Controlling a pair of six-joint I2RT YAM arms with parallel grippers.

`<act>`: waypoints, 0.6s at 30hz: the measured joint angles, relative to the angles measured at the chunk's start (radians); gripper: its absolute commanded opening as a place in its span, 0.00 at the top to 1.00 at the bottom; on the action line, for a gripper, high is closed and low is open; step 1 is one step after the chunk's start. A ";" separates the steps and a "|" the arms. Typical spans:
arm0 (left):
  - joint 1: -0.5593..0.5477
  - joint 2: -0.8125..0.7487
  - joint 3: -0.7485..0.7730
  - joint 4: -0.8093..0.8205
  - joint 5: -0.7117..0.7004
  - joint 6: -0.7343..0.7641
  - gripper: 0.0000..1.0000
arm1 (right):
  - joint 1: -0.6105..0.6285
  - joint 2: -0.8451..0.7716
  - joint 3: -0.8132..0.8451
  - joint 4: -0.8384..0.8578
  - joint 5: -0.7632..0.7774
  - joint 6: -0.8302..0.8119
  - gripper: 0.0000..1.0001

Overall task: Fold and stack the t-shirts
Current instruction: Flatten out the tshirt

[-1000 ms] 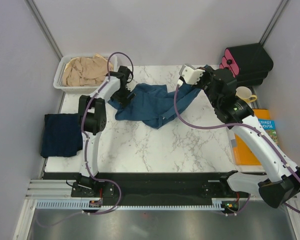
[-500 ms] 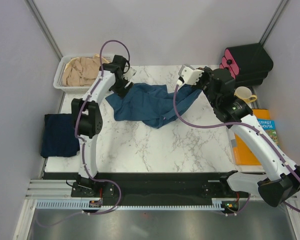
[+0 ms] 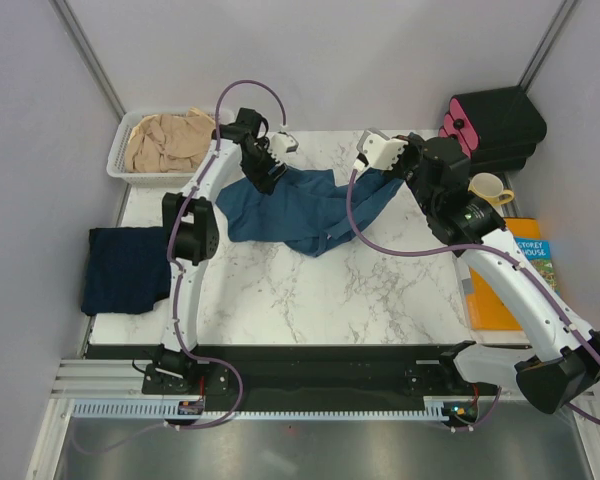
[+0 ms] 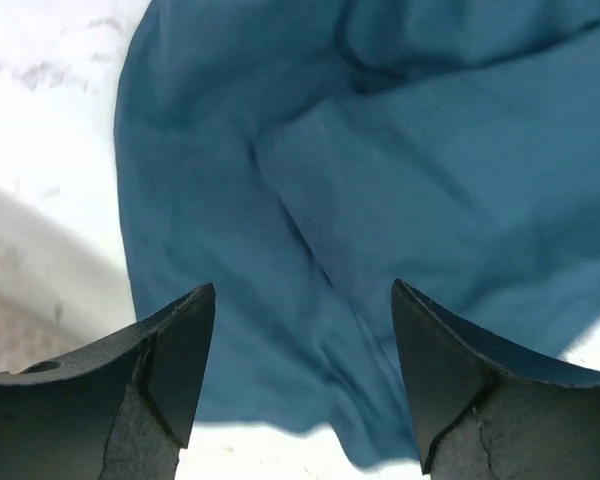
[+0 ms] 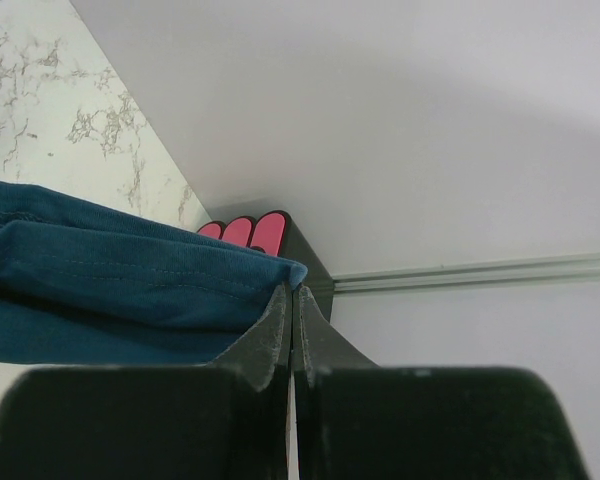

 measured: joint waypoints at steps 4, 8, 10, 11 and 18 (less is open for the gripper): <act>0.000 0.104 0.065 0.003 0.033 0.064 0.24 | 0.000 0.000 0.000 0.000 0.000 0.000 1.00; 0.002 0.113 0.071 0.002 0.085 0.115 0.24 | 0.000 0.000 0.000 0.000 0.001 -0.003 1.00; 0.002 0.112 0.076 0.006 0.117 0.134 0.24 | 0.000 0.000 0.000 0.001 0.001 -0.003 1.00; 0.002 0.112 0.077 0.008 0.135 0.141 0.24 | 0.000 0.000 0.000 0.001 0.001 -0.003 1.00; 0.002 0.112 0.077 0.024 0.234 0.154 0.25 | 0.000 0.006 -0.001 0.003 0.000 -0.007 1.00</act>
